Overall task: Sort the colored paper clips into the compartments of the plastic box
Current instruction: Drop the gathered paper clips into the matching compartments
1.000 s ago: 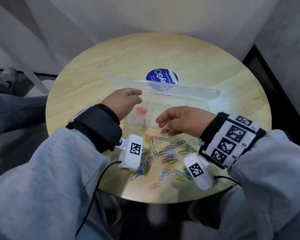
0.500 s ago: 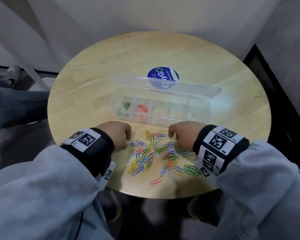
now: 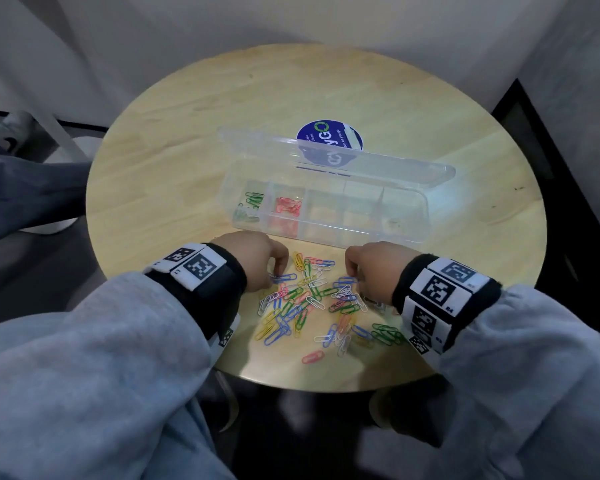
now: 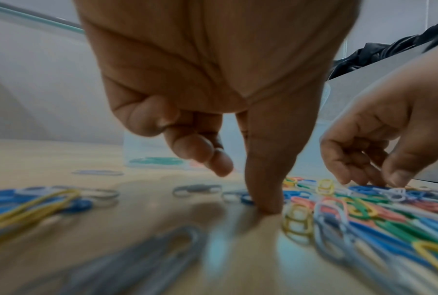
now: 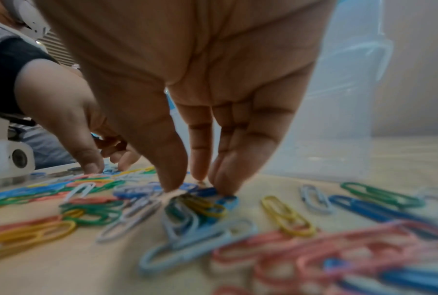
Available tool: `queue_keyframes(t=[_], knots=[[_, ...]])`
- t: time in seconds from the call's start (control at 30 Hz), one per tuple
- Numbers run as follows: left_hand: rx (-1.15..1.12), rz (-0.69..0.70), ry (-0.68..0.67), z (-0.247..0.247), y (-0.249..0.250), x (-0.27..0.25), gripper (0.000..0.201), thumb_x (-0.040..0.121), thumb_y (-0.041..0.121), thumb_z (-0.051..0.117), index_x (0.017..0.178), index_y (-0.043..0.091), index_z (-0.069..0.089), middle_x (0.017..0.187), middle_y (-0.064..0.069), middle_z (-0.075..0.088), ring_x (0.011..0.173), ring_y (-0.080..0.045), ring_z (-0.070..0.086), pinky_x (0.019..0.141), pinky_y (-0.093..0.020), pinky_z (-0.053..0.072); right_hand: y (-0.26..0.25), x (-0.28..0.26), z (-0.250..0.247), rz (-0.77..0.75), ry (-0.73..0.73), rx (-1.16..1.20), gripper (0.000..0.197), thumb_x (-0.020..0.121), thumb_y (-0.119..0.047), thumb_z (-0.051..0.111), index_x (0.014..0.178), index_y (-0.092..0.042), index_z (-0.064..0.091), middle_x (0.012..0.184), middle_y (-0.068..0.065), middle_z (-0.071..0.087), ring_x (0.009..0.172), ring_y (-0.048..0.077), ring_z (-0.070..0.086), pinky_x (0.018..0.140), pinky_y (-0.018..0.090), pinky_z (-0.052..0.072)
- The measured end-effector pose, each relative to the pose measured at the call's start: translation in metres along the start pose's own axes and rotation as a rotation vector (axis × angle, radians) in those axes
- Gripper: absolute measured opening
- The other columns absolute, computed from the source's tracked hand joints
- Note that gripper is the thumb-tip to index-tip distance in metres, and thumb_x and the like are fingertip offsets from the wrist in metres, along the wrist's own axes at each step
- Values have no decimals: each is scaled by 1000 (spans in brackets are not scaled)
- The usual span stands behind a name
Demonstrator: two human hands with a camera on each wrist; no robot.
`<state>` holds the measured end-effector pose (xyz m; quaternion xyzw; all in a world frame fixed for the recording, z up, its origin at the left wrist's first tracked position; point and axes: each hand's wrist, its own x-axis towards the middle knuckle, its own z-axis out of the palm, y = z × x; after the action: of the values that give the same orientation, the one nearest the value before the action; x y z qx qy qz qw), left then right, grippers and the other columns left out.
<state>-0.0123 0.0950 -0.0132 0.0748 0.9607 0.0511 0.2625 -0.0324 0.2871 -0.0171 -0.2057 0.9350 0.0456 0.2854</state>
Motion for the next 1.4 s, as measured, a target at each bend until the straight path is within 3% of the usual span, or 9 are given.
queue_keyframes(t=[0.13, 0.27, 0.4, 0.7, 0.87, 0.93, 1.07, 1.17, 1.4], knots=[[-8, -10, 6, 1, -1, 2, 16, 83, 30, 65, 97, 25, 62, 94, 5, 52, 88, -18, 52, 70, -27, 37, 2, -1, -2, -1, -1, 3, 22, 85, -5, 50, 104, -15, 55, 107, 5, 63, 86, 22, 52, 68, 24, 38], [-21, 27, 35, 2, -2, 4, 22, 82, 30, 66, 102, 25, 59, 92, 5, 50, 85, -18, 49, 69, -25, 35, 3, -5, -4, 28, -24, -80, 23, 89, -8, 48, 108, -10, 59, 108, 7, 64, 90, 23, 60, 49, 22, 39], [-36, 60, 38, 2, 3, 6, 21, 83, 30, 65, 103, 27, 59, 82, 9, 43, 82, -17, 47, 68, -25, 33, 7, -5, -2, 19, -32, -75, 16, 87, -11, 52, 101, -12, 59, 105, 4, 65, 94, 23, 60, 69, 27, 46], [-43, -1, 14, 3, 8, 9, 10, 83, 29, 65, 88, 25, 57, 87, 8, 49, 85, -14, 49, 69, -24, 34, 8, -12, -6, -52, -60, 34, 12, 86, -11, 48, 77, -18, 50, 71, -4, 48, 77, 18, 47, 52, 20, 33], [-68, -9, 6, 2, 8, 7, 11, 83, 27, 65, 81, 25, 54, 83, 8, 51, 83, -15, 50, 69, -25, 36, 2, -8, -2, -130, 38, 39, 26, 87, -17, 51, 64, -23, 40, 91, -1, 49, 82, 19, 48, 74, 30, 44], [-76, -4, 12, 1, 8, 6, 13, 82, 26, 65, 76, 26, 53, 77, 10, 49, 82, -15, 50, 68, -25, 36, 0, -5, -1, -123, 42, 60, 27, 85, -16, 54, 66, -25, 38, 93, -2, 46, 84, 19, 48, 76, 30, 43], [-122, -7, 26, 1, 6, 3, 22, 79, 23, 65, 64, 26, 50, 68, 11, 50, 74, -14, 51, 61, -24, 37, 0, -1, -1, -76, 54, 144, 22, 82, -15, 59, 95, -22, 43, 95, -3, 50, 88, 22, 53, 78, 32, 46], [-274, -19, 46, -5, 1, -1, 16, 77, 18, 64, 64, 23, 55, 64, 9, 57, 64, -13, 53, 58, -22, 41, -1, 1, -3, -88, 30, 117, 19, 85, -14, 57, 100, -22, 49, 96, -4, 47, 89, 20, 50, 74, 28, 42], [-964, 41, 29, -20, -17, -2, 26, 79, -10, 64, 68, 12, 55, 50, 0, 56, 47, -14, 51, 56, -26, 45, -3, 3, -5, -106, 9, 57, 28, 81, -8, 54, 64, -27, 41, 82, -8, 44, 84, 18, 49, 68, 26, 40]])
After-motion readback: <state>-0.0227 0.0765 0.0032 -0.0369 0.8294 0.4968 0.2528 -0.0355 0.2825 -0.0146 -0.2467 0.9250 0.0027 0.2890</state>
